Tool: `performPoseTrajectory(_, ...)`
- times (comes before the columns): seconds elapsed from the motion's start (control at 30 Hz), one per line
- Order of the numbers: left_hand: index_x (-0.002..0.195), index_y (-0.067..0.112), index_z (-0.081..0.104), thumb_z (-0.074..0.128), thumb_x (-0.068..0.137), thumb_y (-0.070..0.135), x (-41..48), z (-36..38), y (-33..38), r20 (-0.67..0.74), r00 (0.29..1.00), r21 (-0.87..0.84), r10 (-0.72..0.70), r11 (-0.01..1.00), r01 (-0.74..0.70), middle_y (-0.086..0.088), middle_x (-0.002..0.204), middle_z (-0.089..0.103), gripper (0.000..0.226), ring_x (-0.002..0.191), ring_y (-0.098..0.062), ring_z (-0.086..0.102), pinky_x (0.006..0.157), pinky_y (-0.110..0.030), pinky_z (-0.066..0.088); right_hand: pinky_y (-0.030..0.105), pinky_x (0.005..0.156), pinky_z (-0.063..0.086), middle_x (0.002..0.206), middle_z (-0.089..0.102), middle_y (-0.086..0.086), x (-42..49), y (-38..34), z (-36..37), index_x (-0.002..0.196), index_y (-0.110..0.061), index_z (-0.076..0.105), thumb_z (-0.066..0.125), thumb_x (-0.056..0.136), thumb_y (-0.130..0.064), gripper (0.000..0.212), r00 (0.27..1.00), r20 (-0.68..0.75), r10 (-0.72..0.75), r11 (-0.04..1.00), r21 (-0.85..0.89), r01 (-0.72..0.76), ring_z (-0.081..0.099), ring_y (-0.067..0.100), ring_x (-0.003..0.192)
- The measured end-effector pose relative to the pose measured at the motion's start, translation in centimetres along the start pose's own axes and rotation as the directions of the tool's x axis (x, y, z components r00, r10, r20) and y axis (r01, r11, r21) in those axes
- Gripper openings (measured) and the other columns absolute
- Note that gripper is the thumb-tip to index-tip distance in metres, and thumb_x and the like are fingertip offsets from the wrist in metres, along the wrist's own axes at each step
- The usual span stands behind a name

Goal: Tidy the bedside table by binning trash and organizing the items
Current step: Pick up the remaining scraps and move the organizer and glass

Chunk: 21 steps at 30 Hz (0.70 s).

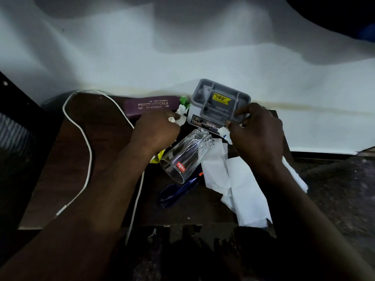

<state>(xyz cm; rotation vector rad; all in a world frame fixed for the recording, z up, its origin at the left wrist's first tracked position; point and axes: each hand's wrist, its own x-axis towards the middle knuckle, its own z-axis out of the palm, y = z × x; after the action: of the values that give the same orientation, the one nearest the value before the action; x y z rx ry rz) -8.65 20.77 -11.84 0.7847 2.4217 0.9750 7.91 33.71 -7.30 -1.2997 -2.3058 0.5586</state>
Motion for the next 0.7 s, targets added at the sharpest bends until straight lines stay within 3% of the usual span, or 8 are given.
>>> performPoseTrajectory(0.07, 0.101, 0.03, 0.08, 0.072, 0.083, 0.023, -0.1, -0.2, 0.3, -0.083, 0.996, -0.052, 0.029, 0.998, -0.033, 0.006, 0.109, 0.078, 0.021, 0.102, -0.016, 0.071, 0.092, -0.03, 0.055, 0.024, 0.069, 0.029, 0.091, 0.07, -0.01, 0.1, -0.1, -0.4, 0.112, -0.024, 0.071, 0.073, 0.085, -0.029, 0.027, 1.0, 0.0, 0.029, 1.0, 0.002, -0.029, 0.06, 0.013, 0.095)
performPoseTrajectory(0.13, 0.077, 0.028, 0.078, 0.077, 0.08, 0.03, -0.2, -0.4, 0.6, -0.178, 0.982, -0.126, 0.058, 0.989, -0.081, 0.009, 0.083, 0.077, 0.004, 0.085, -0.016, 0.072, 0.083, -0.036, 0.058, 0.023, 0.072, 0.031, 0.086, 0.066, -0.01, 0.2, -0.2, -0.7, 0.112, -0.025, 0.072, 0.073, 0.086, -0.031, 0.026, 0.999, -0.021, 0.045, 0.999, 0.013, -0.045, 0.061, 0.014, 0.093)
performPoseTrajectory(0.2, 0.068, 0.027, 0.072, 0.082, 0.076, 0.036, -0.4, -0.7, 0.7, -0.274, 0.959, -0.154, 0.068, 0.982, -0.113, 0.009, 0.072, 0.073, 0.015, 0.076, -0.014, 0.07, 0.078, -0.038, 0.057, 0.025, 0.077, 0.038, 0.088, 0.074, -0.003, 0.1, -0.4, -0.8, 0.107, -0.023, 0.076, 0.07, 0.088, -0.029, 0.02, 0.998, -0.066, 0.014, 1.0, 0.009, -0.014, 0.067, 0.02, 0.096)
performPoseTrajectory(0.27, 0.071, 0.027, 0.068, 0.084, 0.071, 0.037, -0.5, -1.1, 0.7, -0.349, 0.937, -0.217, 0.03, 0.97, -0.112, 0.01, 0.075, 0.071, 0.02, 0.077, -0.011, 0.068, 0.075, -0.033, 0.055, 0.028, 0.082, 0.043, 0.09, 0.078, 0.001, 0.0, -0.6, -1.0, 0.096, -0.021, 0.079, 0.068, 0.091, -0.028, 0.014, 0.995, -0.097, -0.037, 0.999, 0.002, 0.037, 0.069, 0.023, 0.093)
performPoseTrajectory(0.43, 0.078, 0.028, 0.067, 0.077, 0.069, 0.02, -1.5, -1.9, 1.3, -0.344, 0.938, -0.417, -0.049, 0.902, -0.106, 0.009, 0.079, 0.07, 0.016, 0.071, -0.014, 0.068, 0.067, -0.038, 0.06, 0.024, 0.067, 0.031, 0.079, 0.072, -0.002, -1.1, -1.0, -0.9, 0.083, -0.017, 0.074, 0.07, 0.094, -0.027, 0.016, 0.987, -0.067, -0.142, 0.982, 0.116, 0.15, 0.059, 0.013, 0.076)
performPoseTrajectory(0.6, 0.073, 0.023, 0.073, 0.067, 0.08, 0.007, -3.2, -2.3, 2.1, -0.288, 0.958, -0.495, -0.017, 0.859, -0.133, 0.006, 0.062, 0.069, 0.019, 0.053, -0.005, 0.062, 0.053, -0.02, 0.048, 0.003, 0.065, 0.035, 0.077, 0.065, -0.014, -2.4, -1.1, -0.5, 0.079, -0.032, 0.069, 0.073, 0.093, -0.023, 0.016, 0.98, 0.06, -0.192, 0.974, 0.137, 0.182, 0.062, 0.006, 0.078)
performPoseTrajectory(0.7, 0.073, 0.019, 0.078, 0.06, 0.079, 0.011, -4.2, -2.5, 2.4, -0.269, 0.962, -0.504, 0.054, 0.843, -0.188, 0.004, 0.07, 0.076, 0.02, 0.065, -0.009, 0.07, 0.065, -0.026, 0.055, 0.03, 0.07, 0.057, 0.079, 0.069, -0.013, -2.8, -0.7, -0.7, 0.081, -0.032, 0.069, 0.073, 0.092, -0.019, 0.018, 0.985, 0.064, -0.162, 0.967, 0.211, 0.145, 0.073, 0.015, 0.076)
